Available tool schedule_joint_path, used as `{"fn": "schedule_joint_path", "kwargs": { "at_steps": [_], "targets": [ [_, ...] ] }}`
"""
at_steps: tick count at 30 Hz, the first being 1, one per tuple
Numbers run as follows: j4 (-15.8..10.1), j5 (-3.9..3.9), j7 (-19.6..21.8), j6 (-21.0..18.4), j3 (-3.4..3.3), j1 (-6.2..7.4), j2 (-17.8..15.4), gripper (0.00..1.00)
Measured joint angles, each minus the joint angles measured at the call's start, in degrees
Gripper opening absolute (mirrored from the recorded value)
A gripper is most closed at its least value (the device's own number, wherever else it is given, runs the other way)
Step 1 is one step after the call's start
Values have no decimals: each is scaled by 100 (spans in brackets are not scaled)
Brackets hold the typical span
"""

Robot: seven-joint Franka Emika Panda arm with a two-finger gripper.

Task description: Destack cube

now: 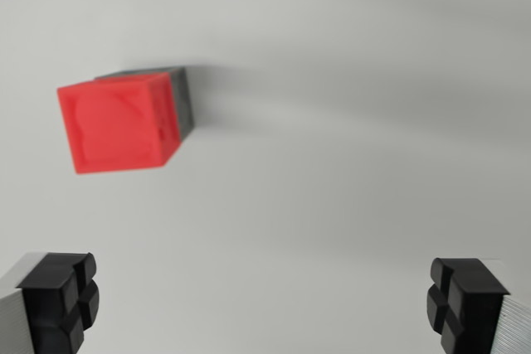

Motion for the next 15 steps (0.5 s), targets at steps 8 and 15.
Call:
{"fn": "schedule_joint_path", "kwargs": {
  "at_steps": [8,15],
  "targets": [
    [-23,-46,26,171,84,161,185,100],
    [-25,-95,47,317,138,312,359,100]
  ]
}}
